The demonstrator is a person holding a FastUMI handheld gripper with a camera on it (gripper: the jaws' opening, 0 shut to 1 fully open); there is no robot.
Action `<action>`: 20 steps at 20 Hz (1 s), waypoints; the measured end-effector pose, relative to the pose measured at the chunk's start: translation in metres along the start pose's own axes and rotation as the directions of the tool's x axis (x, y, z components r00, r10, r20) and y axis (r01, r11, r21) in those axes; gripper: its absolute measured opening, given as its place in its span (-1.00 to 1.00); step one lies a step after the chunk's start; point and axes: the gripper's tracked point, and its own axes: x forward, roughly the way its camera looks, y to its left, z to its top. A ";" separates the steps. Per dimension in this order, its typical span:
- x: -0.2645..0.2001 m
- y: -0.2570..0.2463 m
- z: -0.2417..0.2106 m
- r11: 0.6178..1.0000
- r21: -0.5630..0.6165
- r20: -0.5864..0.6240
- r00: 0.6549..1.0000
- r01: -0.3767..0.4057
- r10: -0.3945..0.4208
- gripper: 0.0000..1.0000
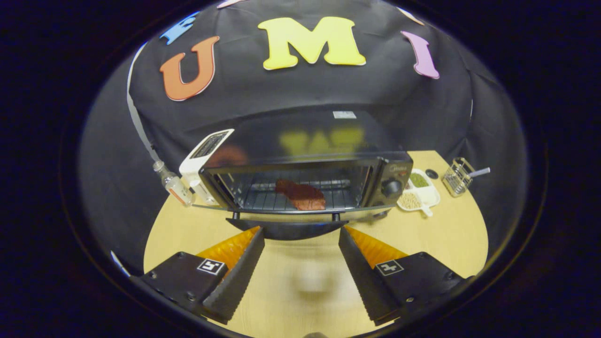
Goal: Open the toaster oven, put the food inside, and close the toaster oven door.
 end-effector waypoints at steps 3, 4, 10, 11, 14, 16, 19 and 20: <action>0.001 0.004 0.022 0.999 -0.036 0.049 0.999 0.013 -0.011 0.99; 0.000 0.003 0.025 0.999 -0.047 0.059 0.998 0.019 -0.016 0.98; -0.013 -0.004 0.019 1.000 -0.009 0.056 0.998 0.013 -0.012 0.98; -0.018 -0.008 0.020 1.000 -0.007 0.063 0.998 0.016 -0.016 0.98; -0.039 -0.021 0.024 1.000 0.001 0.103 0.994 0.027 -0.027 0.98; -0.062 -0.037 0.033 0.999 -0.011 0.149 0.988 0.044 -0.042 0.98; -0.108 -0.062 0.051 0.997 -0.028 0.240 0.969 0.068 -0.059 0.98; -0.127 -0.070 0.060 0.997 -0.027 0.277 0.959 0.075 -0.065 0.98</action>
